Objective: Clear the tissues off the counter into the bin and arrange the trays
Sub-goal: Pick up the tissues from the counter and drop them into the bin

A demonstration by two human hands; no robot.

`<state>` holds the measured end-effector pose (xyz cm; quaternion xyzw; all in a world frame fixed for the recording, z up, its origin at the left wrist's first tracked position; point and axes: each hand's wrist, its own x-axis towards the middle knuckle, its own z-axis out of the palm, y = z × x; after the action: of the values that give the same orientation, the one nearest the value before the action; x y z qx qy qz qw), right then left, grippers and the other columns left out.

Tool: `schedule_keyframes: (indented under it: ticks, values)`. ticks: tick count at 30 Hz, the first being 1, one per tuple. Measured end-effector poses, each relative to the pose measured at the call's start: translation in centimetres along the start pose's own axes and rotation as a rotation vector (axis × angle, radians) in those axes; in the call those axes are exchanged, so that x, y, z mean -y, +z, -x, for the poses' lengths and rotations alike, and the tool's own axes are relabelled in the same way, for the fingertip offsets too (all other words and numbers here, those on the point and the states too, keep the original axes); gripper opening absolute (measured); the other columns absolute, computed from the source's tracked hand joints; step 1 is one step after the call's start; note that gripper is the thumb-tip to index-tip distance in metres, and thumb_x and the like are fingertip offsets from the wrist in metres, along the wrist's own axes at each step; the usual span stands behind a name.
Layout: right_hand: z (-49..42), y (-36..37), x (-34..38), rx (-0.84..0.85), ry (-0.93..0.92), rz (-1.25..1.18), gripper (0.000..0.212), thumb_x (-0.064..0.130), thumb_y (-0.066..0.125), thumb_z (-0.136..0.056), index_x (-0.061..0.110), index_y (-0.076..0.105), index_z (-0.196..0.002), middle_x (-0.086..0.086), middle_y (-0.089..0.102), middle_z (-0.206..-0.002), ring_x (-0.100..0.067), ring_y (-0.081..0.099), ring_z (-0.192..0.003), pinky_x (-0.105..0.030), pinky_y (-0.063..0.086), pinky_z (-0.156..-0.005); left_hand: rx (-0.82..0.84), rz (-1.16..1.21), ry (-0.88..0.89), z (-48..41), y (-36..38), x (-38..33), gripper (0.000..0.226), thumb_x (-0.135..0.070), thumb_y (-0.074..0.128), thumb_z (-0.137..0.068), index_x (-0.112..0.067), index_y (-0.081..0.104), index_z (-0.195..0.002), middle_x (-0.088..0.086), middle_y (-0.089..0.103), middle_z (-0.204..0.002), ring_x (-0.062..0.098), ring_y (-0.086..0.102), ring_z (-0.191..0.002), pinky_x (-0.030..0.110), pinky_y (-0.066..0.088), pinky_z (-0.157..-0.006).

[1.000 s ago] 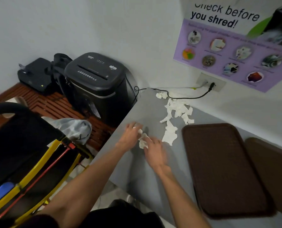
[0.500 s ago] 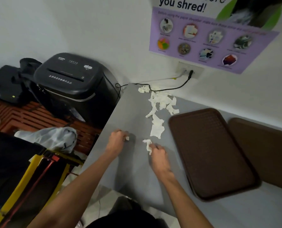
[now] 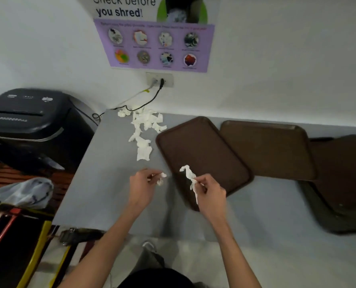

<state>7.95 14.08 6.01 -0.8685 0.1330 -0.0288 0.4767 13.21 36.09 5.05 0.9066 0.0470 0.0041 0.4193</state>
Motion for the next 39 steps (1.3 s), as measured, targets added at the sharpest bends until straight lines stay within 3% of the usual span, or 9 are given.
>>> schedule_keyframes:
  ticks: [3,6,13,17,19,25,33,36,39]
  values:
    - [2.5,-6.7,-1.6,-0.050,0.014,-0.088,0.018,0.013,0.067,-0.097,0.029,0.071,-0.102,0.023,0.074,-0.084,0.003,0.068,-0.079,-0.005,0.043,-0.066,0.056,0.088,0.036,3.1,3.7,-4.9,0.008,-0.026,0.077,-0.093,-0.028,0.082,-0.098,-0.013,0.078,-0.092,0.000,0.072,-0.083,0.032,0.060,-0.085]
    - [4.8,-13.0,-4.6,-0.111,-0.027,-0.113,0.034,0.013,0.066,-0.098,0.041,0.075,-0.115,0.023,0.075,-0.090,-0.003,0.070,-0.080,-0.012,0.049,-0.070,0.084,0.078,0.139,6.3,7.6,-10.2,0.013,-0.031,0.077,-0.093,-0.028,0.082,-0.105,-0.014,0.076,-0.096,-0.007,0.068,-0.085,0.019,0.055,-0.082]
    - [10.3,-26.3,-12.8,-0.372,0.060,-0.130,0.027,0.012,0.071,-0.093,0.035,0.081,-0.104,0.024,0.076,-0.111,0.003,0.070,-0.104,-0.031,0.058,-0.092,0.342,0.276,0.236,13.8,17.2,-23.4,0.034,-0.015,0.089,-0.080,-0.016,0.079,-0.112,-0.005,0.075,-0.102,-0.007,0.070,-0.092,0.002,0.047,-0.076]
    - [12.8,-33.1,-17.0,-0.504,0.191,-0.202,0.025,0.021,0.073,-0.093,0.036,0.079,-0.112,0.025,0.073,-0.120,0.002,0.071,-0.105,-0.034,0.059,-0.095,0.498,0.280,0.284,16.0,24.1,-29.1,0.036,-0.010,0.089,-0.079,-0.016,0.079,-0.113,-0.003,0.077,-0.104,-0.002,0.073,-0.092,0.006,0.052,-0.080]
    - [13.8,-36.5,-19.3,-0.549,0.272,-0.242,0.025,0.023,0.075,-0.092,0.036,0.079,-0.113,0.024,0.077,-0.109,0.002,0.073,-0.099,-0.034,0.061,-0.092,0.583,0.267,0.302,16.9,28.1,-31.8,0.031,-0.009,0.086,-0.083,-0.019,0.078,-0.111,-0.003,0.078,-0.102,0.000,0.075,-0.089,0.010,0.055,-0.081]
    - [15.5,-46.3,-25.9,-0.761,0.366,-0.215,0.019,0.015,0.080,-0.094,0.030,0.082,-0.106,0.021,0.079,-0.095,0.008,0.073,-0.089,-0.014,0.057,-0.081,0.746,0.206,0.472,19.7,39.7,-40.1,0.021,-0.016,0.083,-0.087,-0.025,0.081,-0.106,-0.014,0.079,-0.096,-0.002,0.074,-0.087,0.027,0.061,-0.085]
    - [17.8,-59.0,-34.1,-1.086,0.531,-0.293,0.020,0.018,0.071,-0.099,0.037,0.075,-0.104,0.013,0.078,-0.091,-0.007,0.075,-0.082,-0.035,0.062,-0.076,0.992,0.194,0.633,25.2,54.6,-51.9,0.010,-0.031,0.076,-0.093,-0.032,0.077,-0.103,-0.026,0.075,-0.094,-0.005,0.071,-0.088,0.030,0.059,-0.080]
    - [19.0,-63.1,-37.2,-1.174,0.583,-0.320,0.023,0.020,0.066,-0.102,0.039,0.074,-0.112,0.013,0.078,-0.094,-0.012,0.073,-0.082,-0.042,0.062,-0.078,1.121,0.219,0.652,28.1,59.5,-55.5,0.014,-0.026,0.074,-0.096,-0.030,0.075,-0.109,-0.015,0.076,-0.096,0.006,0.072,-0.085,0.032,0.061,-0.076]
    - [20.3,-67.5,-40.5,-1.226,0.601,-0.321,0.025,0.020,0.065,-0.104,0.038,0.075,-0.119,0.013,0.078,-0.099,-0.011,0.072,-0.085,-0.036,0.061,-0.079,1.234,0.253,0.613,30.9,64.5,-58.9,0.019,-0.022,0.073,-0.096,-0.026,0.076,-0.115,-0.004,0.077,-0.094,0.017,0.075,-0.077,0.037,0.064,-0.076]
